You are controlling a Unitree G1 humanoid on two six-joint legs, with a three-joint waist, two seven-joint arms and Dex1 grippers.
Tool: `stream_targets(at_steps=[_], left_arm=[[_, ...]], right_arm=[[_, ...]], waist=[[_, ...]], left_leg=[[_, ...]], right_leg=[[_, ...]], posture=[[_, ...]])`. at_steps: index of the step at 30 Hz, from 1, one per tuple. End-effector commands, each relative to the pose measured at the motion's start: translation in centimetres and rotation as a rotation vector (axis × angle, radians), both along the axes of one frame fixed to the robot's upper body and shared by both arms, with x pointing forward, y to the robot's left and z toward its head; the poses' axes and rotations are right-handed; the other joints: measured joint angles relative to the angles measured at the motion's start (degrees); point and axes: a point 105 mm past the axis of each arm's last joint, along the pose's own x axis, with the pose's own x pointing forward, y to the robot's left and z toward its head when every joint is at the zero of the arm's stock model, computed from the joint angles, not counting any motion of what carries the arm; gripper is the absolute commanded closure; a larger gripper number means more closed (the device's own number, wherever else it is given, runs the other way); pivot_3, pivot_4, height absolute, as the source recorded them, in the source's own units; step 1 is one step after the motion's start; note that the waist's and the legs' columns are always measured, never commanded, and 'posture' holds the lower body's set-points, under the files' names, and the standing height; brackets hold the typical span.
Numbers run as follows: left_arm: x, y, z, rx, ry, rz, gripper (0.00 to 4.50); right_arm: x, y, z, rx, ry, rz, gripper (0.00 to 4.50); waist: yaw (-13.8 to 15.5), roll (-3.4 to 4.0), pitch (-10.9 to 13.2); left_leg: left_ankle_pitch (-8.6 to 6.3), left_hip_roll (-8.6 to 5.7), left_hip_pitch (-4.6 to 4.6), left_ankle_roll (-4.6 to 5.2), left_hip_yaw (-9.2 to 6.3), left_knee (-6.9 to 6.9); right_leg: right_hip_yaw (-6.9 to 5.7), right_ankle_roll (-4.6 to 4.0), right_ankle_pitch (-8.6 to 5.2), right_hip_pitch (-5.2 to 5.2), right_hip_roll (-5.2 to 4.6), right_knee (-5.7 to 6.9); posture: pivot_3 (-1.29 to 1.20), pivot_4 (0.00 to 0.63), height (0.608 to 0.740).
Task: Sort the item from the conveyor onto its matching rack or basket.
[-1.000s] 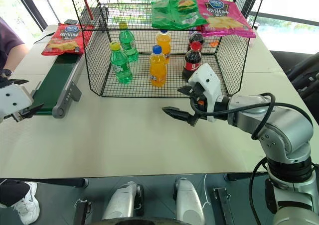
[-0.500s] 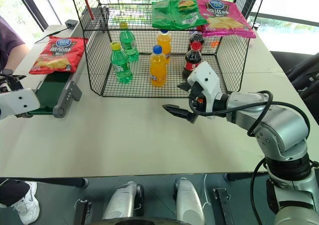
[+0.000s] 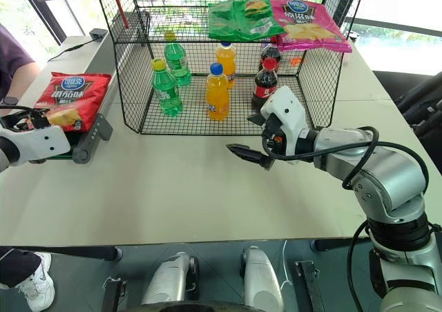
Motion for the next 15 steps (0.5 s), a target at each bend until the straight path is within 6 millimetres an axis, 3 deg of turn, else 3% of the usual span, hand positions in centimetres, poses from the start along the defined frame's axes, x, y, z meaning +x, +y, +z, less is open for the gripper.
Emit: stream_targets(at_steps=[1,2,3,10,13,15], left_arm=[[0.4,-0.3,-1.0,0.004,0.01,0.002,0.58],[0.5,-0.4,-1.1,0.005,0.01,-0.001,1.11],[0.6,-0.5,-1.3,0.005,0.012,-0.003,1.29],[0.3,-0.2,-1.7,0.019,0.026,0.021,4.49],[0.4,0.1,-0.5,0.045,-0.037,0.037,4.49],[0.5,-0.1,1.5,0.078,-0.125,0.036,4.49]], right_arm=[[0.0,-0.5,1.1,0.003,-0.061,-0.015,0.0],[0.0,-0.5,1.1,0.002,-0.063,-0.015,0.0],[0.0,-0.5,1.1,0.0,-0.065,-0.016,0.0],[0.1,-0.8,1.3,-0.008,-0.074,-0.023,0.0],[0.2,-0.8,1.3,-0.009,-0.077,-0.024,0.0],[0.4,-1.1,1.5,-0.008,-0.085,-0.029,0.0]], waist=[[0.21,0.06,-0.03],[0.28,0.07,-0.03],[0.21,0.06,-0.03],[-0.05,0.06,-0.03],[-0.05,0.06,-0.03],[-0.04,0.06,-0.03]], left_leg=[[0.0,0.0,0.06,0.0,0.0,0.0],[0.0,0.0,0.19,0.0,0.0,0.0],[0.0,0.0,0.33,0.0,-0.01,0.0],[-0.01,0.03,0.57,-0.01,-0.02,-0.01],[-0.01,0.03,0.56,-0.01,-0.02,-0.03],[-0.01,0.02,0.56,-0.01,-0.02,-0.03]], right_leg=[[0.0,0.0,0.0,0.06,0.0,0.0],[0.0,0.0,0.0,0.18,0.0,-0.01],[0.0,0.0,-0.01,0.3,0.0,-0.01],[0.0,-0.01,-0.01,0.49,-0.01,-0.03],[0.0,-0.01,-0.01,0.48,-0.01,-0.03],[0.0,-0.01,-0.01,0.48,-0.01,-0.03]], posture=[[0.0,0.15,0.74],[0.0,0.15,0.74],[0.0,0.15,0.74],[0.0,0.15,0.74],[0.0,0.15,0.74],[0.0,0.15,0.74]])
